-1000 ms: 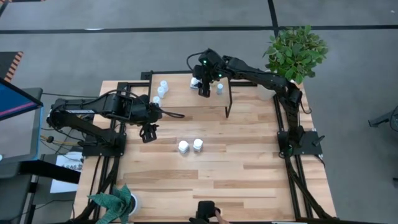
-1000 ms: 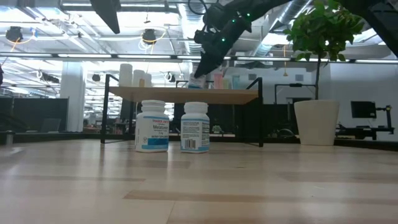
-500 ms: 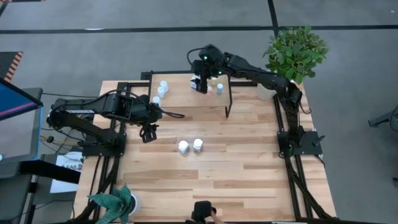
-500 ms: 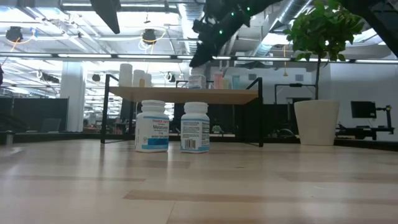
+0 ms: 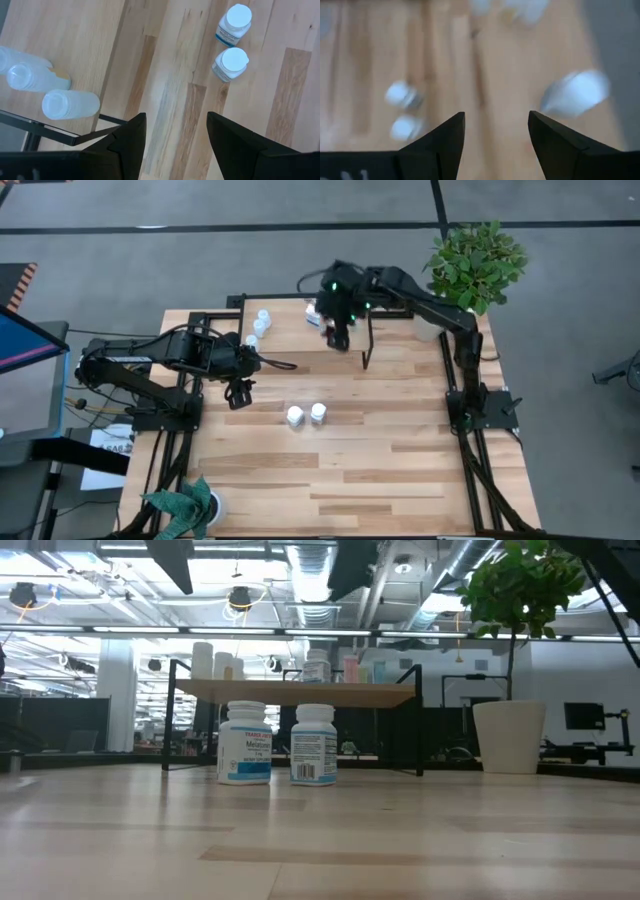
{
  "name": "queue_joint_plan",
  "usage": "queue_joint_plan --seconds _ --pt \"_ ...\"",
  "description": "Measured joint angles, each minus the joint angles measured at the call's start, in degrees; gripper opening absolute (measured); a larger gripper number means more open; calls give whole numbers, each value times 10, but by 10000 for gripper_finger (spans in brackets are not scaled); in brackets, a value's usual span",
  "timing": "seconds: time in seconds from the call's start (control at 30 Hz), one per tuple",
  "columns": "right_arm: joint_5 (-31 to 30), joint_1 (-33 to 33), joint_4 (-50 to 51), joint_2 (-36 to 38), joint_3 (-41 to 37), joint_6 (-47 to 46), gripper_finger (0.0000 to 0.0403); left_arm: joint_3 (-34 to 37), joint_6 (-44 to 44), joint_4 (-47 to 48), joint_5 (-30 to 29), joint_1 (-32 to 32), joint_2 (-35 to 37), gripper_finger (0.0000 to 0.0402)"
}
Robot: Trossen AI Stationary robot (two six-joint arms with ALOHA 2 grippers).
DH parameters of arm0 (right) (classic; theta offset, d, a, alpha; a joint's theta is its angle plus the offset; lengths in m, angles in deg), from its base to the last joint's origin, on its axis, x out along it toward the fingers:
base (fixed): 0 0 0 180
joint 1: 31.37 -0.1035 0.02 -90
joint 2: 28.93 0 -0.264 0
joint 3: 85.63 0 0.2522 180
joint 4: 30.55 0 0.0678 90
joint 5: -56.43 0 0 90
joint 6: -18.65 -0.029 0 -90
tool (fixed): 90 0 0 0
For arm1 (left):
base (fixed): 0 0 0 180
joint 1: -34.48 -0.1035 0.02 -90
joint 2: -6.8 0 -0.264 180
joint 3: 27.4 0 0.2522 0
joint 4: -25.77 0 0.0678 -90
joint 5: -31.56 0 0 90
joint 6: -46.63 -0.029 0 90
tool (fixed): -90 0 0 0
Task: Pick and place medicine bottles onto shelf by color
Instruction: Put the right white pill bottle on the shelf
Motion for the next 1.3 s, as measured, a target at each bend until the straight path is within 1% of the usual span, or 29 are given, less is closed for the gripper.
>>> queue_joint_plan --seconds 0.17,0.23,0.33,0.4,0.47,0.53,0.63,0.7,0.8,0.87,0.93,1.03,1.1,1.2,1.23,1.3 --pt "0 -52 137 0 -5 -27 228 0 0 0 0 0 0 197" --pt "0 -73 168 0 -5 -38 224 0 0 0 0 0 0 197" --pt "0 -105 164 6 -26 -49 219 0 0 0 0 0 0 197" --pt "-4 -127 164 23 -48 -53 215 0 0 1 0 0 0 197" --pt "-25 -144 163 50 -81 -73 210 0 0 2 0 0 0 197" --pt "-58 -162 146 76 -132 -100 205 0 0 2 0 0 0 197" --pt "-93 -188 82 126 -243 -145 198 0 0 2 0 0 0 197" --pt "-94 -207 12 173 -334 -172 193 0 0 2 0 0 0 197" --pt "-94 -238 -116 231 -472 -214 189 0 0 2 0 0 0 197" --pt "-97 -258 -212 256 -551 -240 186 0 0 2 0 0 0 197" --pt "-113 -275 -306 276 -612 -259 185 0 0 2 0 0 0 197" --pt "-136 -293 -424 281 -673 -272 182 0 0 0 0 0 0 197" --pt "-140 -299 -464 278 -696 -273 181 0 1 0 0 0 0 197" --pt "-142 -299 -513 259 -701 -250 180 0 1 -1 0 0 0 197" --pt "-142 -299 -515 253 -702 -234 181 0 0 0 0 0 0 197" --pt "-142 -298 -556 237 -701 -194 185 0 0 -1 0 0 0 197"
